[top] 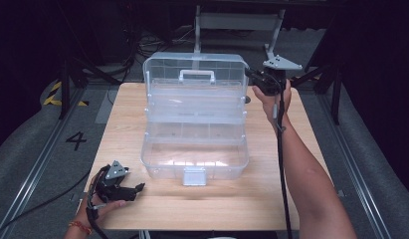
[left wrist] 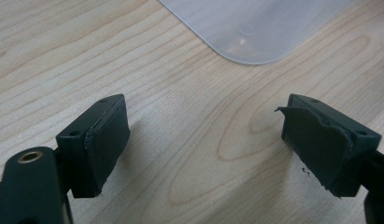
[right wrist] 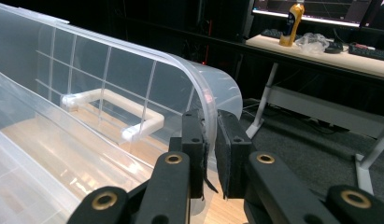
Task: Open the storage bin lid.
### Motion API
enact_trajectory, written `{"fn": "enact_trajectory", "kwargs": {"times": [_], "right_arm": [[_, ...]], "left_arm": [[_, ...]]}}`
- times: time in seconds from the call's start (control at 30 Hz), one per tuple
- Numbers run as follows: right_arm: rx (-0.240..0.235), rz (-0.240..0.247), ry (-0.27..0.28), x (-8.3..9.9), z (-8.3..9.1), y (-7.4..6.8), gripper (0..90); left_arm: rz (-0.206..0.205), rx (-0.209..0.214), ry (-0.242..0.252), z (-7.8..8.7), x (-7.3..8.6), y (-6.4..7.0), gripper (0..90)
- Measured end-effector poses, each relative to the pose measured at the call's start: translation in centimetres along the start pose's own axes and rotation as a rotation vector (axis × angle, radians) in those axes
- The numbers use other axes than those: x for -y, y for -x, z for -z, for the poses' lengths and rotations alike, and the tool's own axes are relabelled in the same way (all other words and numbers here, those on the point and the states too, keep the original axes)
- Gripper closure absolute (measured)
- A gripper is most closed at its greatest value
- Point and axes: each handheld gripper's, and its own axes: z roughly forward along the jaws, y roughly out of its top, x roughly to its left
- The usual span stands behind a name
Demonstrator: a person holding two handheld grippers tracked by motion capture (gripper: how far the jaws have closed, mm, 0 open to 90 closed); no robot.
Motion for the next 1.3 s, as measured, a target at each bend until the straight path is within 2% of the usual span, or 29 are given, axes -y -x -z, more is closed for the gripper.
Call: {"fn": "enact_trajectory", "kwargs": {"times": [0.3,0.57,1.0,1.3], "right_arm": [[-0.006,-0.027,-0.02,0.1,-1.3,0.7,83.1],[-0.013,-0.055,-0.021,0.3,-1.7,1.1,83.2],[-0.003,-0.054,-0.033,0.2,-2.1,1.2,83.1],[-0.013,-0.073,-0.054,0.6,-3.7,2.0,82.4]], "left_arm": [[-0.002,-0.001,0.001,0.0,0.0,0.0,15.6],[-0.003,-0.002,0.001,0.0,0.0,0.0,15.6],[-0.002,0.005,-0.002,0.0,-0.1,0.0,15.6],[0.003,-0.005,-0.001,0.0,0.0,0.1,15.9]]}}
